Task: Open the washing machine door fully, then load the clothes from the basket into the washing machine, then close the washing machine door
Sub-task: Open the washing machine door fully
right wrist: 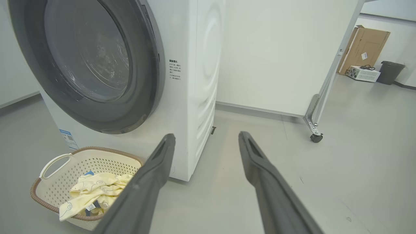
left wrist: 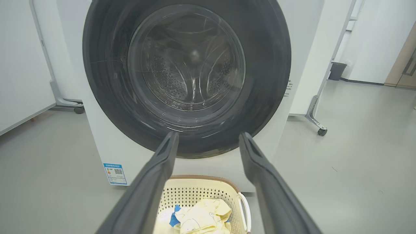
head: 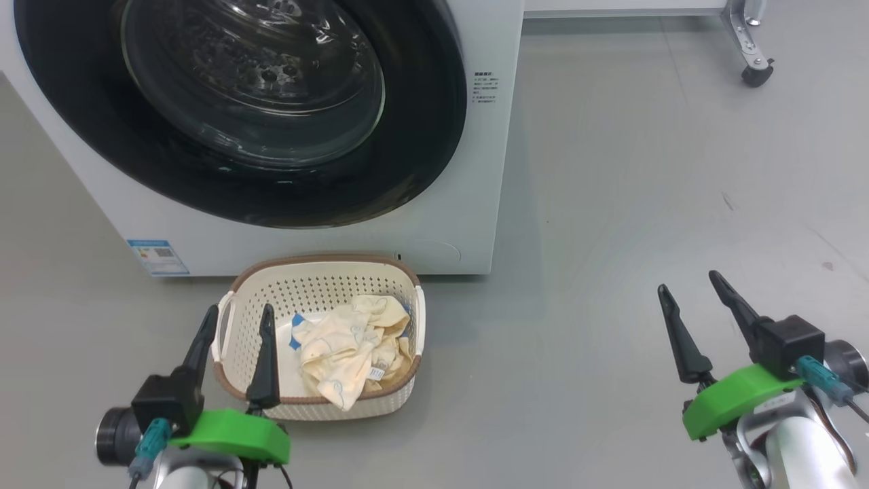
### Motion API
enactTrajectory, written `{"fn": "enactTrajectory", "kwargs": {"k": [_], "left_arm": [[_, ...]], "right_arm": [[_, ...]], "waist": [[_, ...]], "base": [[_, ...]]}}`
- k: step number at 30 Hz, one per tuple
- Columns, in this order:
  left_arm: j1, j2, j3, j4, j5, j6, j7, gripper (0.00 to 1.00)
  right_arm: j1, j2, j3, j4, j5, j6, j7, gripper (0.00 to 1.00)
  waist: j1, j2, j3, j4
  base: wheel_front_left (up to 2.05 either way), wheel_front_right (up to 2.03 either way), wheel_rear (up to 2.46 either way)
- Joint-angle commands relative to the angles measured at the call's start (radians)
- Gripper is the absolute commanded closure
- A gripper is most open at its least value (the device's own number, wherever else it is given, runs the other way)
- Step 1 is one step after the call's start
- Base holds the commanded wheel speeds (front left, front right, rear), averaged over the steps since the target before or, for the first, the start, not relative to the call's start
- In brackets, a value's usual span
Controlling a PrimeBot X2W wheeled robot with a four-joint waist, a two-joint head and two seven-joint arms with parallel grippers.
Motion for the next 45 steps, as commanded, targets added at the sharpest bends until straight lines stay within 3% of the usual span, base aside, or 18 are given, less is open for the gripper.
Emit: {"fn": "enactTrajectory", "kwargs": {"k": [1,24,40,43,45], "left_arm": [[-0.036,0.019,0.035,-0.034,-0.005,0.001,-0.014,0.00],[-0.046,0.020,0.037,-0.047,0.001,0.001,-0.014,0.00],[-0.103,0.016,0.020,-0.108,0.006,0.001,-0.014,0.00],[-0.115,0.015,0.014,-0.120,0.007,0.001,-0.014,0.00],[-0.129,0.014,0.009,-0.129,0.004,0.001,-0.014,0.00]], "right_arm": [[-0.034,-0.006,0.024,-0.037,0.011,-0.003,-0.010,0.00],[-0.042,-0.006,0.032,-0.051,0.007,-0.003,-0.010,0.00],[-0.134,-0.010,-0.025,-0.072,0.067,-0.003,-0.010,0.00],[-0.165,-0.009,-0.040,-0.073,0.092,-0.003,-0.010,0.05],[-0.205,-0.008,-0.055,-0.079,0.114,-0.003,-0.010,0.23]], "waist": [[0.0001,0.0000,0.001,0.000],[0.0001,0.0000,0.026,0.008],[0.0001,0.0000,0.145,0.046],[0.0001,0.0000,0.172,0.054],[0.0001,0.0000,0.198,0.061]], "base": [[0.52,0.52,-1.03],[0.05,0.05,-0.10],[0.00,0.00,0.00],[0.00,0.00,0.00],[0.00,0.00,0.00]]}}
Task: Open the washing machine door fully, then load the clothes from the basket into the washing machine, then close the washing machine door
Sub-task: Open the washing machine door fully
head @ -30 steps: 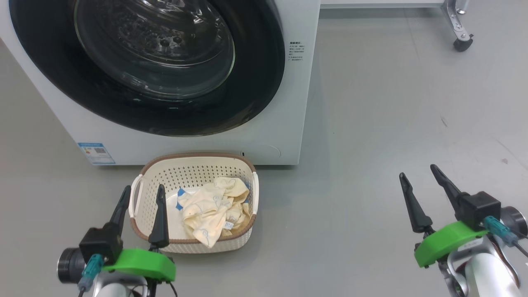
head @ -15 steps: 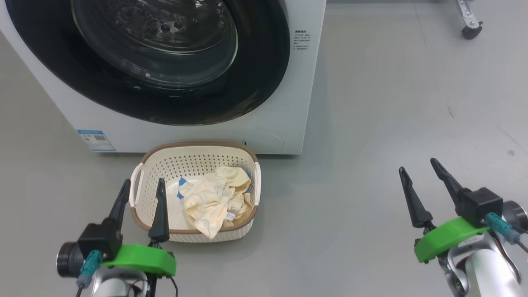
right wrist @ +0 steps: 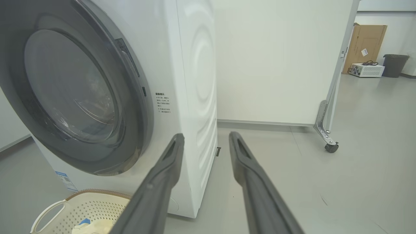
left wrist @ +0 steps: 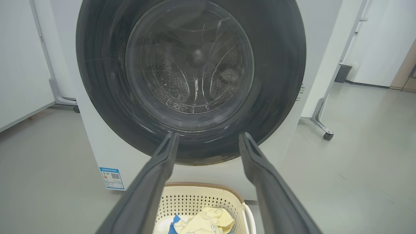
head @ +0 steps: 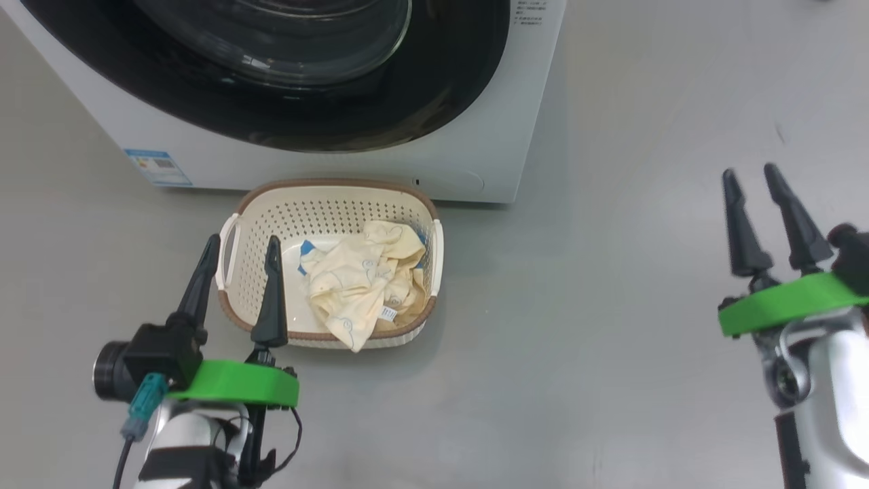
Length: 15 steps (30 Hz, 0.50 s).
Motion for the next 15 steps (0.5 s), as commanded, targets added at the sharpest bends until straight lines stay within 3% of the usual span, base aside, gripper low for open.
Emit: {"fn": "enactTrajectory", "kwargs": {"k": [1,2,3,9,12,15], "left_arm": [[-0.051,0.012,0.028,-0.040,0.002,0.001,-0.014,0.00],[-0.058,0.011,0.027,-0.042,0.001,0.001,-0.014,0.00],[-0.066,0.011,0.026,-0.043,0.000,0.001,-0.014,0.00],[-0.113,0.009,0.009,-0.052,0.001,0.001,-0.014,0.00],[-0.137,0.008,-0.007,-0.052,0.002,0.001,-0.014,0.00],[-0.157,0.007,-0.021,-0.053,0.001,0.001,-0.014,0.00]], "right_arm": [[-0.072,-0.009,0.003,-0.038,0.025,-0.003,-0.010,0.53],[-0.093,-0.008,-0.006,-0.037,0.032,-0.003,-0.010,0.70],[-0.114,-0.008,-0.015,-0.041,0.041,-0.003,-0.010,1.00],[-0.243,-0.005,-0.039,-0.005,0.185,-0.003,-0.010,1.00],[-0.315,-0.005,-0.045,0.026,0.356,-0.003,-0.010,1.00],[-0.382,-0.005,-0.035,0.078,0.601,-0.003,-0.010,1.00]], "waist": [[-0.0002,0.0000,0.038,0.016],[-0.0002,0.0000,0.050,0.020],[-0.0002,0.0000,0.063,0.024],[-0.0002,0.0000,0.130,0.050],[-0.0002,0.0000,0.159,0.069],[-0.0002,0.0000,0.183,0.087]], "base": [[0.00,0.00,0.00],[0.00,0.00,0.00],[0.00,0.00,0.00],[0.00,0.00,0.00],[0.00,0.00,0.00],[0.00,0.00,0.00]]}}
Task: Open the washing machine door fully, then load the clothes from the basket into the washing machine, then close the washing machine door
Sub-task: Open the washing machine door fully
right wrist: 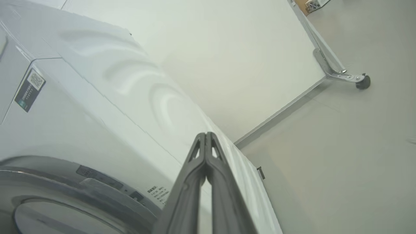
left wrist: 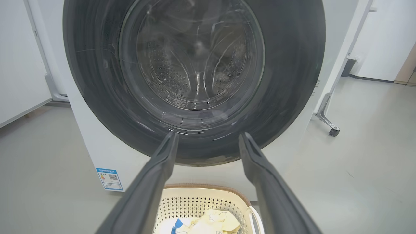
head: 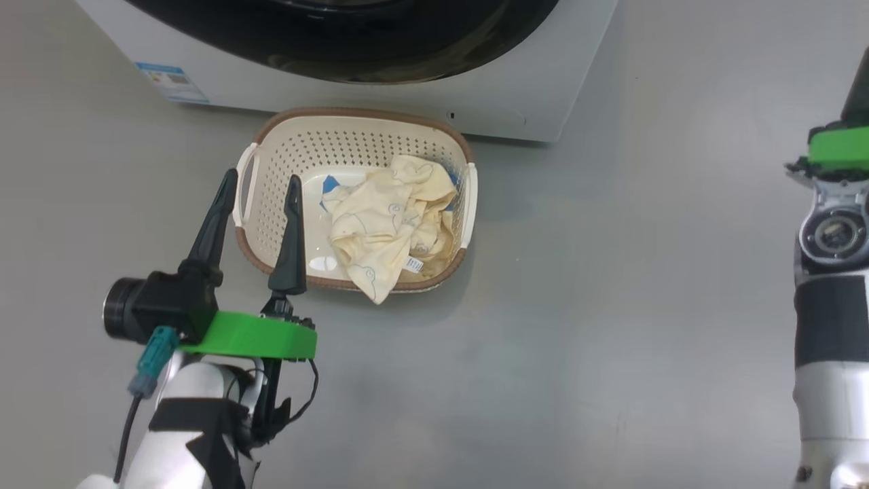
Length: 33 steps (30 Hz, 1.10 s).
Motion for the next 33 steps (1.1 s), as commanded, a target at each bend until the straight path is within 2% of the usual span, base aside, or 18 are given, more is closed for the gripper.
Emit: {"fn": "enactTrajectory", "kwargs": {"k": [1,5,8,12,17,23,27,33], "left_arm": [[-0.031,0.013,0.022,-0.037,0.001,0.001,-0.011,0.00],[-0.051,0.012,0.012,-0.041,0.001,0.001,-0.011,0.00],[-0.062,0.012,0.008,-0.044,0.000,0.001,-0.011,0.00],[-0.071,0.012,0.003,-0.047,-0.005,0.001,-0.011,0.00],[-0.076,0.012,-0.003,-0.047,-0.005,0.001,-0.011,0.00],[-0.086,0.012,-0.014,-0.052,-0.013,0.003,-0.011,0.00],[-0.097,0.012,-0.021,-0.058,-0.021,0.006,-0.011,0.00],[-0.113,0.012,-0.029,-0.066,-0.031,0.011,-0.011,0.00]], "right_arm": [[-0.054,-0.003,0.030,-0.004,0.109,-0.003,-0.008,1.00],[-0.137,-0.003,0.039,0.039,0.467,-0.003,0.070,1.00],[-0.191,-0.003,0.021,0.061,0.675,-0.003,0.163,1.00],[-0.252,-0.005,0.000,0.104,0.852,-0.003,0.304,1.00],[-0.329,-0.023,0.017,0.181,0.931,-0.003,0.455,1.00],[-0.441,-0.039,0.079,0.265,0.937,-0.003,0.579,1.00],[-0.521,-0.041,0.121,0.323,0.915,-0.003,0.623,1.00],[-0.622,-0.036,0.160,0.390,0.878,-0.003,0.631,1.00]], "waist": [[-0.0001,0.0000,0.027,0.024],[-0.0001,0.0000,0.057,0.042],[-0.0001,0.0000,0.076,0.053],[-0.0001,0.0000,0.092,0.067],[-0.0001,0.0000,0.105,0.082],[-0.0001,0.0000,0.127,0.101],[-0.0001,0.0000,0.147,0.116],[-0.0001,0.0000,0.172,0.135]], "base": [[0.00,0.00,0.00],[0.00,0.00,0.00],[0.00,0.00,0.00],[0.00,0.00,0.00],[0.00,0.00,0.00],[0.00,0.00,0.00],[0.00,0.00,0.00],[0.00,0.00,0.00]]}}
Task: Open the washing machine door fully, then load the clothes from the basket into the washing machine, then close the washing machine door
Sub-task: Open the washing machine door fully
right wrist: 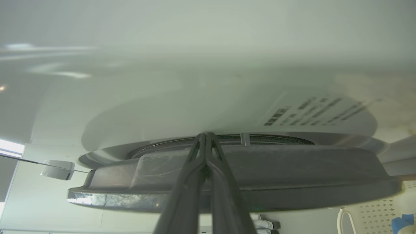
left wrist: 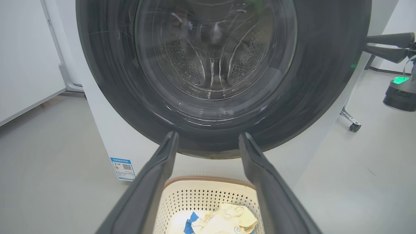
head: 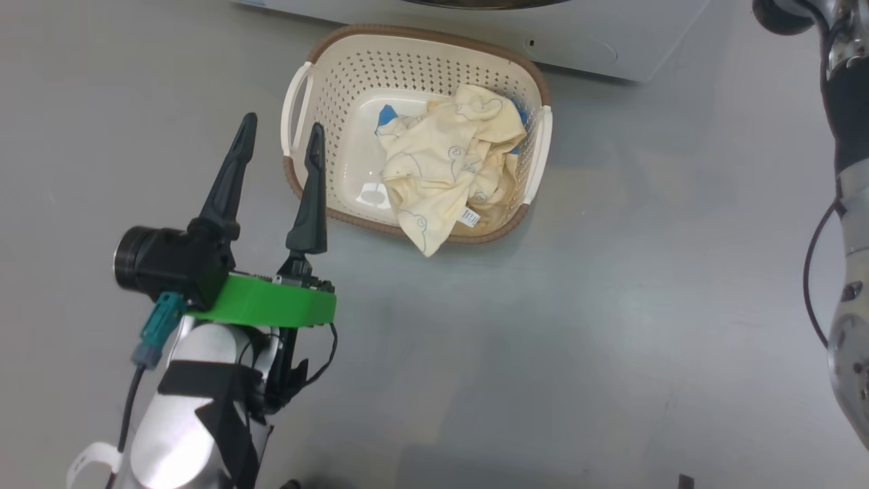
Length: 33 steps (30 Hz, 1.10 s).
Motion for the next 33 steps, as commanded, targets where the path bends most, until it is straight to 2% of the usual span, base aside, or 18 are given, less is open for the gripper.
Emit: {"fn": "enactTrajectory", "kwargs": {"k": [1,8,15,24,33], "left_arm": [[-0.014,0.017,0.025,-0.037,-0.005,0.006,-0.007,0.00],[-0.024,0.017,0.008,-0.042,-0.017,0.017,-0.007,0.00],[-0.031,0.017,0.004,-0.044,-0.026,0.024,-0.007,0.00],[-0.031,0.017,0.008,-0.038,-0.027,0.025,-0.007,0.00],[-0.021,0.017,0.011,-0.027,-0.025,0.025,-0.007,0.00]], "right_arm": [[-0.050,0.012,0.015,-0.026,-0.010,-0.003,0.008,1.00],[-0.146,0.017,0.051,0.071,-0.053,-0.003,0.011,1.00],[-0.177,0.021,0.077,0.106,-0.074,-0.003,0.031,1.00],[-0.157,0.030,0.112,0.096,-0.073,-0.003,0.092,1.00],[-0.073,0.035,0.159,0.026,-0.076,-0.003,0.156,1.00]], "waist": [[-0.0001,0.0000,0.008,0.008],[-0.0001,0.0000,0.025,0.031],[-0.0001,0.0000,0.033,0.035],[-0.0001,0.0000,0.026,0.027],[-0.0001,0.0000,0.009,0.010]], "base": [[0.00,0.00,0.00],[0.00,0.00,0.00],[0.00,0.00,0.00],[0.00,0.00,0.00],[0.00,0.00,0.00]]}}
